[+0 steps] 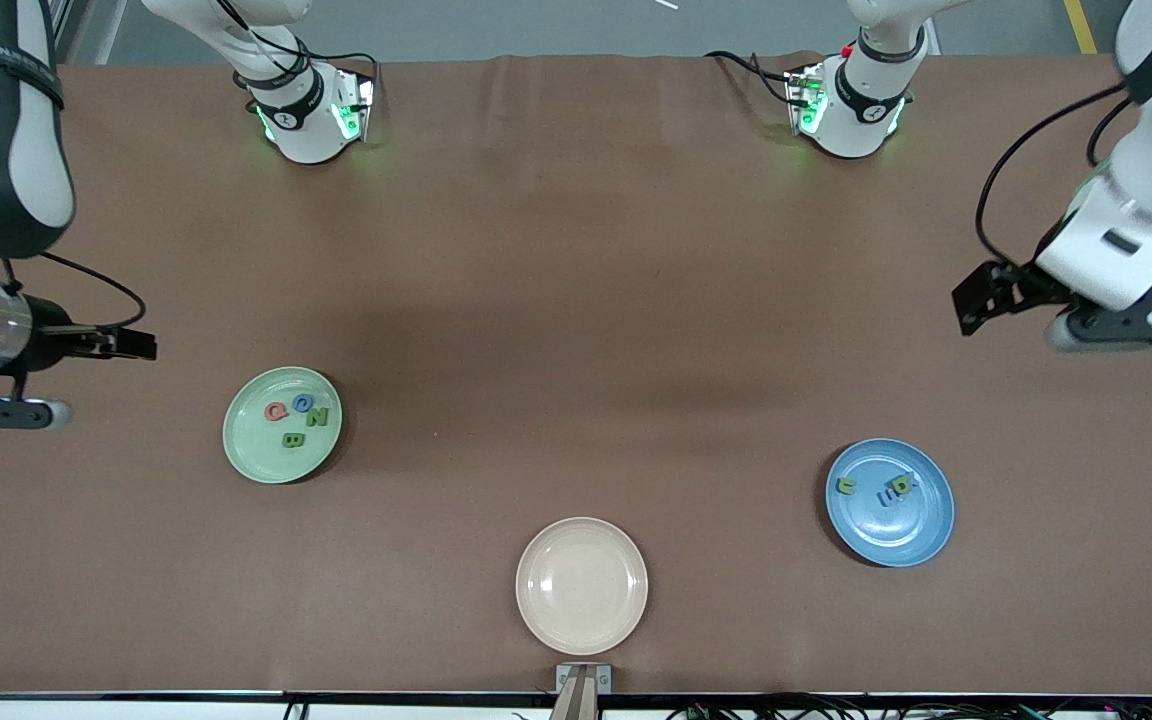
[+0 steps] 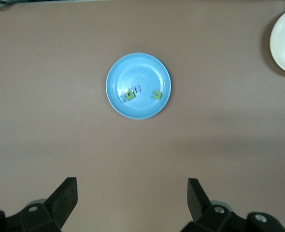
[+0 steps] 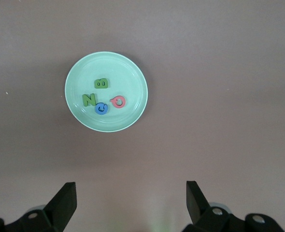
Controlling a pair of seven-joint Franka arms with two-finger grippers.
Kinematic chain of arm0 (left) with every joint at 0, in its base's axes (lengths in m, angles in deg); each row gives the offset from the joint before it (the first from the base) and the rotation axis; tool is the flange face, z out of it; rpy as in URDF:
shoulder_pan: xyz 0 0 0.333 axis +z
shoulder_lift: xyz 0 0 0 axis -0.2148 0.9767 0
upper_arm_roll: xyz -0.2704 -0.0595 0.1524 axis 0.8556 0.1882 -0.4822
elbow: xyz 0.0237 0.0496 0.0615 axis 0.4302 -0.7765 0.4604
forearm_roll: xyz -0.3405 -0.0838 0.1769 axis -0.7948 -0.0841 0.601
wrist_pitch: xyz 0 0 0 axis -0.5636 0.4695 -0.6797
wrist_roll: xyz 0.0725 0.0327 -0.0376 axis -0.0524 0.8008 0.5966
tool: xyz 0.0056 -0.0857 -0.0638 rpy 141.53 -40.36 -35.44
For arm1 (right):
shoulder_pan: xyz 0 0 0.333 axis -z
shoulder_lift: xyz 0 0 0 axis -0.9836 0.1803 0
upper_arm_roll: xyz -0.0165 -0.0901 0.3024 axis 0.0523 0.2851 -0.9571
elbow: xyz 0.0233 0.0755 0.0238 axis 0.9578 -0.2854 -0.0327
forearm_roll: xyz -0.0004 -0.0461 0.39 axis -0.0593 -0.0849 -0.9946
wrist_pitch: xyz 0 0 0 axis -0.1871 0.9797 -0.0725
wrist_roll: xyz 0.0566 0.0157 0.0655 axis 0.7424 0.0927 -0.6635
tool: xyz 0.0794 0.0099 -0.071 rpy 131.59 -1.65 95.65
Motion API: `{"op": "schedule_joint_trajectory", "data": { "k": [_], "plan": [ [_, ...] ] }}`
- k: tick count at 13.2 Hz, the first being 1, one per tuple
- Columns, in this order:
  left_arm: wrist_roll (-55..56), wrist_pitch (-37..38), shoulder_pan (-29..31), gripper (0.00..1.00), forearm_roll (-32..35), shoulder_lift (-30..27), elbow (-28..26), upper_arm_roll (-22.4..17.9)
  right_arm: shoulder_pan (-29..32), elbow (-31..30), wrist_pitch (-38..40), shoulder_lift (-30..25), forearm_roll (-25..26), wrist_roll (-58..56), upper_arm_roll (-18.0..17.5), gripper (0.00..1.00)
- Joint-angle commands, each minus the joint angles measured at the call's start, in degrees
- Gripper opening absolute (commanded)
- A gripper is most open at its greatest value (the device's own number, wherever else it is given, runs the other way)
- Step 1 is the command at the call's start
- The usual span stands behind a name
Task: Sort upper and lower case letters into plates
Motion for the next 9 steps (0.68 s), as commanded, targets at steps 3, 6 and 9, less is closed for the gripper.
{"op": "schedule_joint_trajectory", "data": {
  "k": [3, 6, 9],
  "plan": [
    [-5.33, 2.47, -13.24, 1.00, -6.42, -9.44, -8.10, -18.06, 0.28, 2.44, 1.94, 0.86, -1.16, 0.43, -0.96, 1.00],
    [-5.34, 2.91, -12.63, 1.00, -6.33, -10.86, -9.43, -17.71, 0.54, 1.74, 3.97, 0.25, -2.55, -0.27, -1.05, 1.00],
    [-5.34, 3.43, -12.28, 1.00, -6.33, -10.95, -9.08, -18.15, 0.36, -0.54, 2.48, -2.29, -2.91, -2.38, -0.61, 1.00]
  ]
}}
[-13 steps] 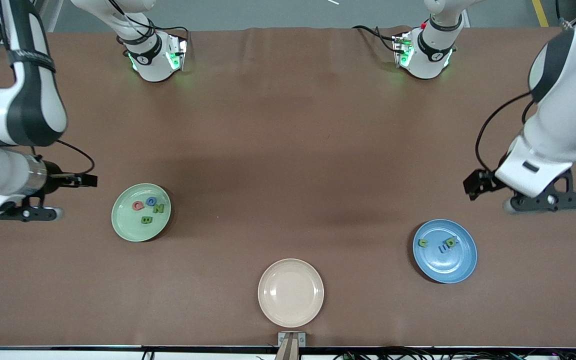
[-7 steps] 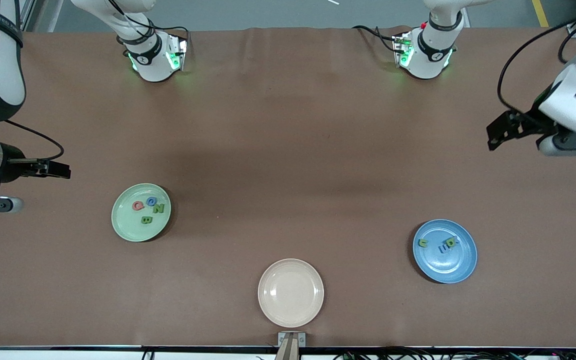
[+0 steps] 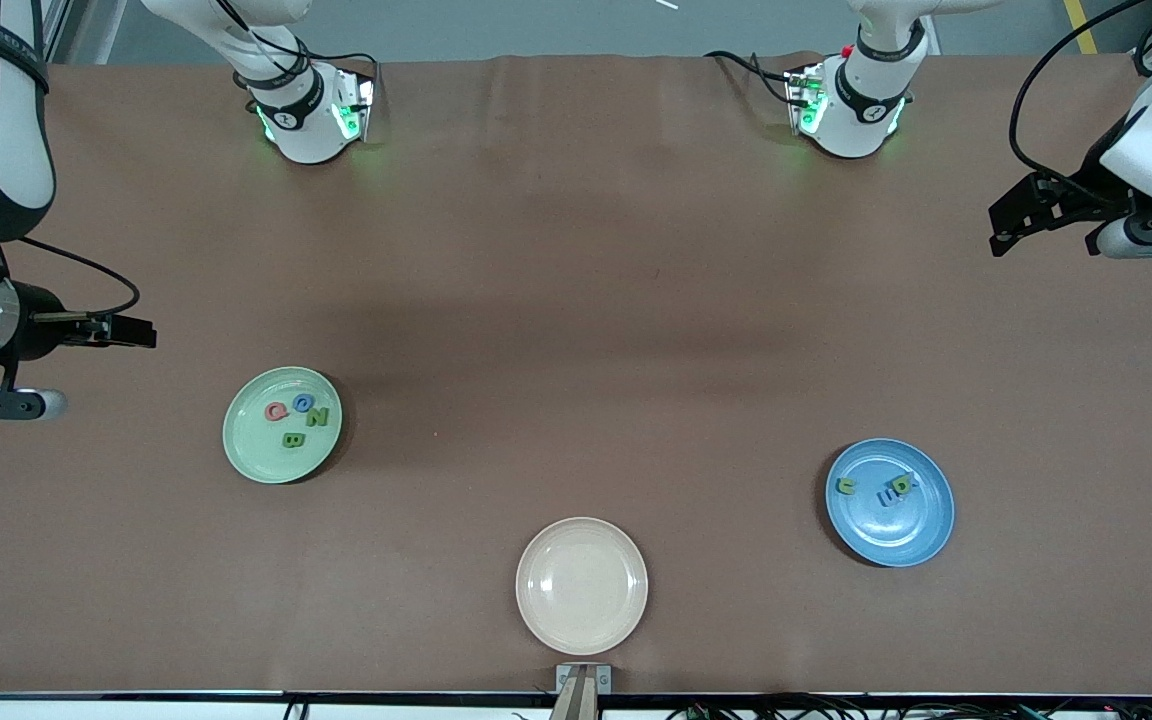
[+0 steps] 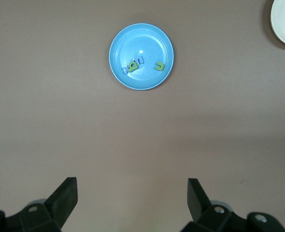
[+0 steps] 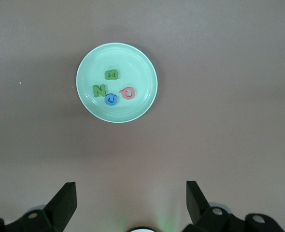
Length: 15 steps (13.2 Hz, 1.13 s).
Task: Sort upper and lower case letters into plates
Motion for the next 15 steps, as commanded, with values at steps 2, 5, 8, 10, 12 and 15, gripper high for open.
{"op": "schedule_joint_trajectory", "data": {
  "k": [2, 5, 8, 10, 12, 15],
  "plan": [
    [-0.79, 0.78, 1.24, 1.00, -0.77, -1.15, -0.22, -0.54, 0.31, -4.93, -1.97, -4.57, -1.05, -2.55, 0.30, 1.00],
    [-0.79, 0.78, 1.51, 1.00, -0.86, -0.62, 0.40, -0.54, -3.02, -14.50, -8.20, -11.59, -1.05, -2.64, 3.98, 1.00],
    [-0.79, 0.78, 1.42, 1.00, -0.85, -0.54, 0.58, -0.54, -2.51, -15.67, -8.23, -13.45, -1.05, -2.55, 3.90, 1.00],
    [-0.97, 0.95, 1.51, 1.00, -0.86, -0.80, 0.67, -0.45, -2.41, -15.76, -7.87, -14.85, -1.05, -2.55, 3.90, 1.00],
    [-0.79, 3.05, 1.42, 1.00, -0.85, -1.15, 0.49, -0.27, -2.50, -16.37, -7.35, -16.79, -1.05, -2.55, 3.90, 1.00],
    [-0.79, 3.07, 1.34, 1.00, -0.86, -0.98, 1.19, -0.19, -2.41, -16.98, -6.91, -18.81, -1.05, -2.64, 3.81, 1.00]
  ]
}}
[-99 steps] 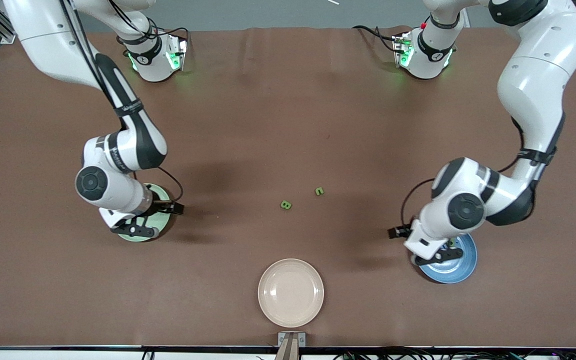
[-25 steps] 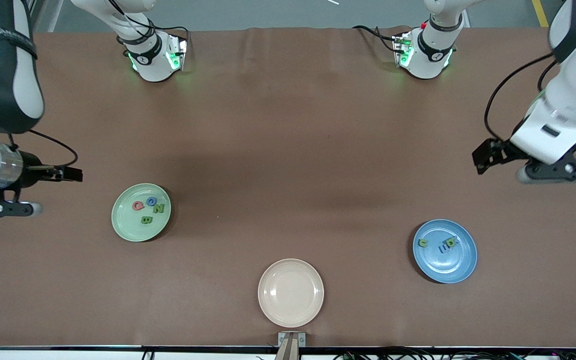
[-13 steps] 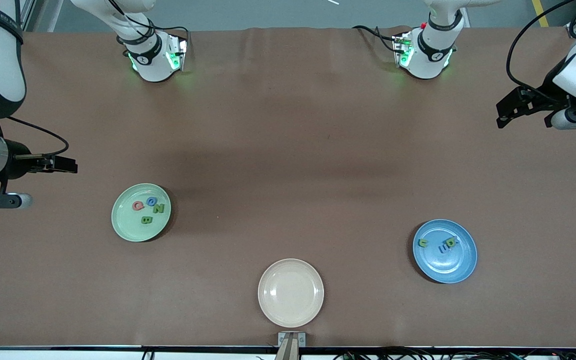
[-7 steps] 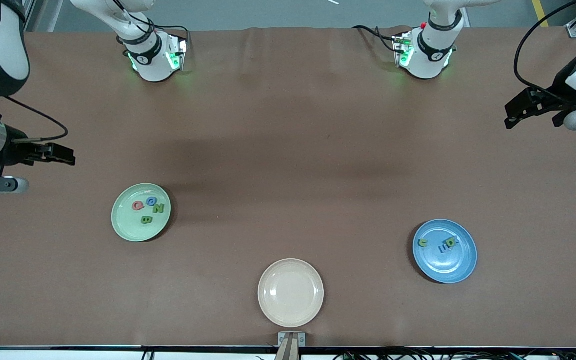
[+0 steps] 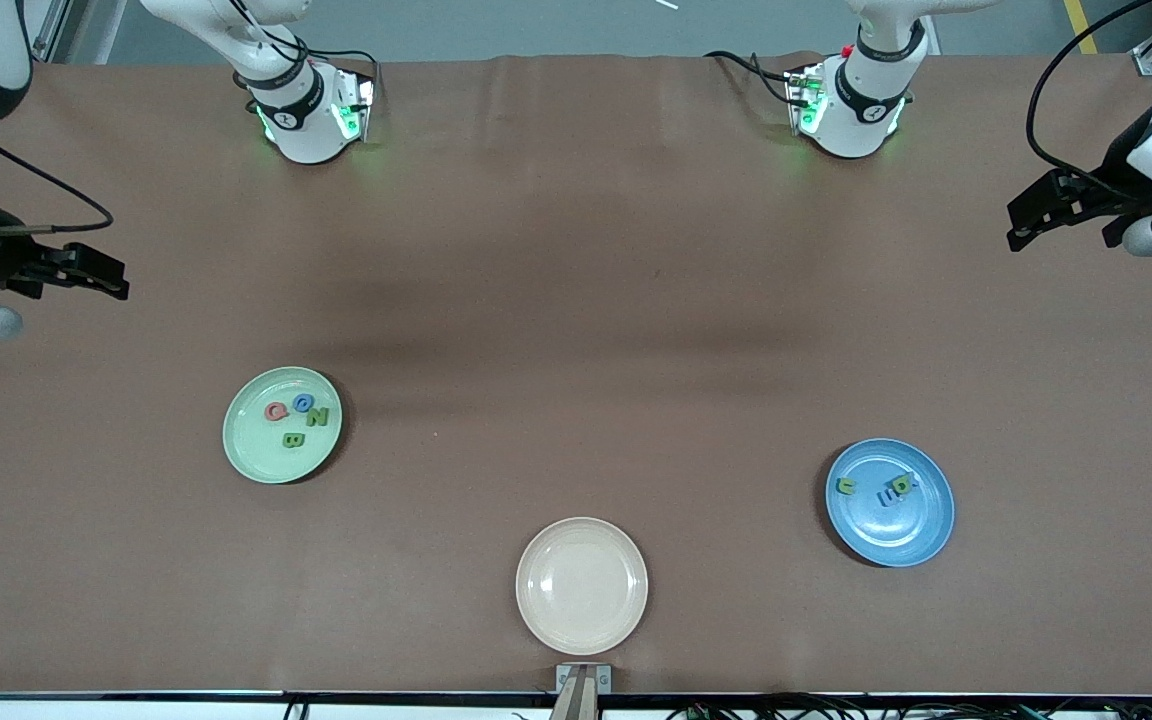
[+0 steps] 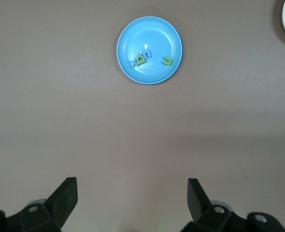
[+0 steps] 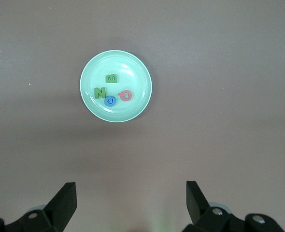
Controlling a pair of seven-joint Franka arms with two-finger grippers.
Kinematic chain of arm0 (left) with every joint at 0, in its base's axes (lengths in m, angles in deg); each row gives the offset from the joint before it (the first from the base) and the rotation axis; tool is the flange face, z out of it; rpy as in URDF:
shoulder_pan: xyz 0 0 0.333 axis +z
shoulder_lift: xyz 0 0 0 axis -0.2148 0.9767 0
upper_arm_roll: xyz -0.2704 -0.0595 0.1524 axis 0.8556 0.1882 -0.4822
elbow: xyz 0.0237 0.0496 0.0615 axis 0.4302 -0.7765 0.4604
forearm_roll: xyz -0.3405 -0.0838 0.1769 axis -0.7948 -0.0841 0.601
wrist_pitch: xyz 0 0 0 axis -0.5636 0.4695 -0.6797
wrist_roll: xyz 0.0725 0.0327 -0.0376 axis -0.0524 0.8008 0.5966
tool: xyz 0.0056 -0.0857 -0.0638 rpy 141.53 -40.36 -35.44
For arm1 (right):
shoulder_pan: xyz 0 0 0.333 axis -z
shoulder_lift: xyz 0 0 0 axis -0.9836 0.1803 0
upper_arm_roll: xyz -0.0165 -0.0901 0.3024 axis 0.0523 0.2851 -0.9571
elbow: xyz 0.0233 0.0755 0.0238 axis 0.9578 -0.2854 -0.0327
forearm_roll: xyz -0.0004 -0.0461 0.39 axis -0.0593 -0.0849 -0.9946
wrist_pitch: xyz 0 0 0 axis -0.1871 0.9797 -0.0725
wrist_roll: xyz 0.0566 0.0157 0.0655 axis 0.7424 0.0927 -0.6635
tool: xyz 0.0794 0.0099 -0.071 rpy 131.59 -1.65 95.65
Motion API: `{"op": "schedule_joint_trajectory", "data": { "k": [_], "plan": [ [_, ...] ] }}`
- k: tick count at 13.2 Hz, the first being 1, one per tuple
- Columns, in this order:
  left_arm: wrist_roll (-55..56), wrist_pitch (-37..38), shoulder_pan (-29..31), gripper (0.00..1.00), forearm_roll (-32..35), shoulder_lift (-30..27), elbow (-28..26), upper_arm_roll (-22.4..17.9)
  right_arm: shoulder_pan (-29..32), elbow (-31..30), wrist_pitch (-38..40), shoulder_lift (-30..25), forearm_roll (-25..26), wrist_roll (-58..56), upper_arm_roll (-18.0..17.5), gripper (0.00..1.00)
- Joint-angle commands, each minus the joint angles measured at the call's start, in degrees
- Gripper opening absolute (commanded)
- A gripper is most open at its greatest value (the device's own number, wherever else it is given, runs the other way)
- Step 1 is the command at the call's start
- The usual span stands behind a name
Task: Sort upper and lower case letters into plates
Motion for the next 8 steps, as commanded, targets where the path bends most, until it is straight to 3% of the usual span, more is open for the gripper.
{"op": "schedule_joint_trajectory", "data": {
  "k": [1, 8],
  "plan": [
    [-0.79, 1.03, 0.22, 1.00, -0.94, -0.74, 0.91, 0.22, -0.38, -3.30, -0.51, -3.53, -0.87, -0.82, 0.46, 1.00],
    [-0.97, 0.59, 0.39, 1.00, -1.91, 0.58, 2.49, -0.04, -0.30, -6.37, -0.95, -8.01, -2.63, -1.00, 0.55, 1.00]
  ]
}}
